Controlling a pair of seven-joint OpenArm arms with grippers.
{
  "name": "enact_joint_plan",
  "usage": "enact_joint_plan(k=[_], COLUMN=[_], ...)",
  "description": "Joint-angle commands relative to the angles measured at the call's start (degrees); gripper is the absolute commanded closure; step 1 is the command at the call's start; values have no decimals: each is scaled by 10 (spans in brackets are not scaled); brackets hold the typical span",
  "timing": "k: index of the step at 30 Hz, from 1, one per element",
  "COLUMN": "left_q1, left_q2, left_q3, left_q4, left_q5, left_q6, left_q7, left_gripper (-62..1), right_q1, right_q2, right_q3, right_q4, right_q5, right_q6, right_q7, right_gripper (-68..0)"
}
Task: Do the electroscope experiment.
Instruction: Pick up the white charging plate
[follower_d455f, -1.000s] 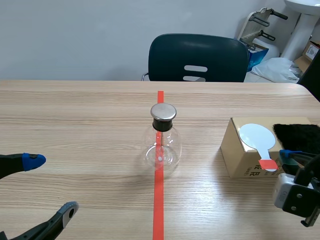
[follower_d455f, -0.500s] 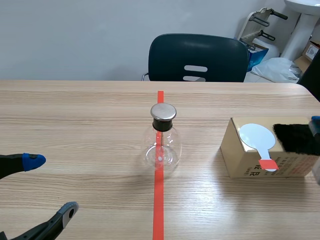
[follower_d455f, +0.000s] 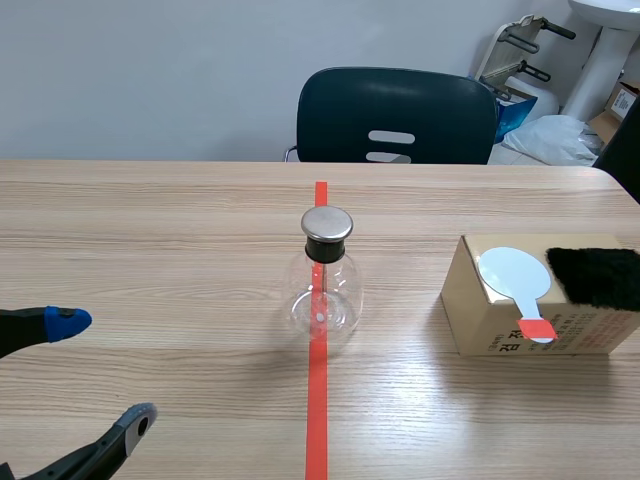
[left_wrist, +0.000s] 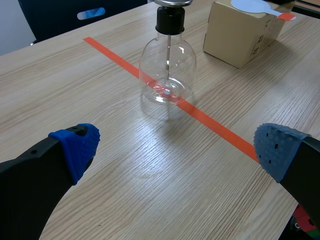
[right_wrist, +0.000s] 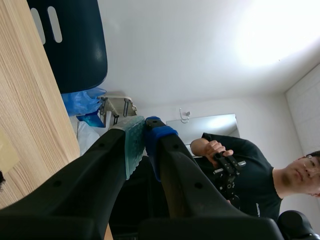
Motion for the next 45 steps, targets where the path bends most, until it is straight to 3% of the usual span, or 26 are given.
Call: enact_joint_plan(k=[1,12,30,41,45], left_q1=[0,0,0,0,0], left_q2=[-3,-3,-3,-3,-3], left_q3=[-3,-3,-3,-3,-3], left_q4=[10,10,10,10,10], left_q5=[-8,-8,-8,-8,-8], left_q6=[0,0,0,0,0], left_q7=[-10,-10,-10,-10,-10], left_gripper=[-623,-623,-623,-623,-623], right_q1=[5,5,0,-51,-60], right_q2=[8,3,-82,-127,-160], right_q3=[4,4,4,4,-3], right_q4=[7,4,-88,-112,-112], right_q5=[8,-1,-181,-234,-257], right_q6=[-4,0,8,-14,-45], right_q7=[2,2,41,51,27], right_gripper=[-8,-8,-9,-9,-34])
